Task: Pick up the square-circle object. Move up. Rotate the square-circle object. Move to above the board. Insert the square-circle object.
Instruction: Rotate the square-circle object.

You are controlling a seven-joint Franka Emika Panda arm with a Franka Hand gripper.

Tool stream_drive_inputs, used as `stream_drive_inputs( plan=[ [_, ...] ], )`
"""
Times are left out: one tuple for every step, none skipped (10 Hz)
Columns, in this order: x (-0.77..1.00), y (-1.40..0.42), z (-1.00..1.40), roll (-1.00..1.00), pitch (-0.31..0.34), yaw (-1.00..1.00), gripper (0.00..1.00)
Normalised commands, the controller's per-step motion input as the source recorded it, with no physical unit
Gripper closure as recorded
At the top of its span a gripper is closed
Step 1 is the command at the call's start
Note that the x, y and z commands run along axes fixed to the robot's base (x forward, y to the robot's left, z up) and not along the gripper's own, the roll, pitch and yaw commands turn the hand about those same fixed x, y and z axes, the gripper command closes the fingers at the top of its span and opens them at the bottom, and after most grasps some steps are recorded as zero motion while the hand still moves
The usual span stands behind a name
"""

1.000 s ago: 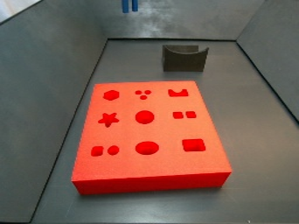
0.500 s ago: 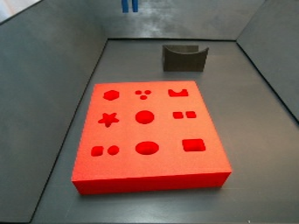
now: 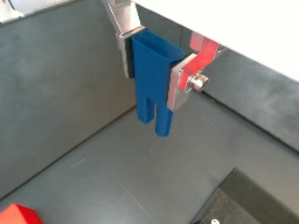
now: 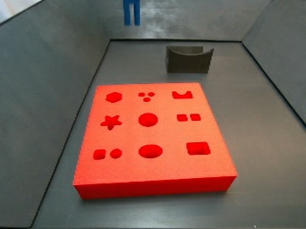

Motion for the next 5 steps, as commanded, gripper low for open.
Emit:
stream_drive_inputs(
  plan=[
    [0.01,0.0,-1.0,0.0,-0.027,-0.06,1.0],
    [0.01,0.0,-1.0,0.0,-0.034,-0.06,1.0],
    [0.02,0.01,-1.0,0.0,-0.036,-0.06,1.0],
    [0.02,0.01,-1.0,0.0,-0.033,-0.06,1.0],
    [0.03,0.01,-1.0,0.0,-0.033,-0.05,1.0]
  ],
)
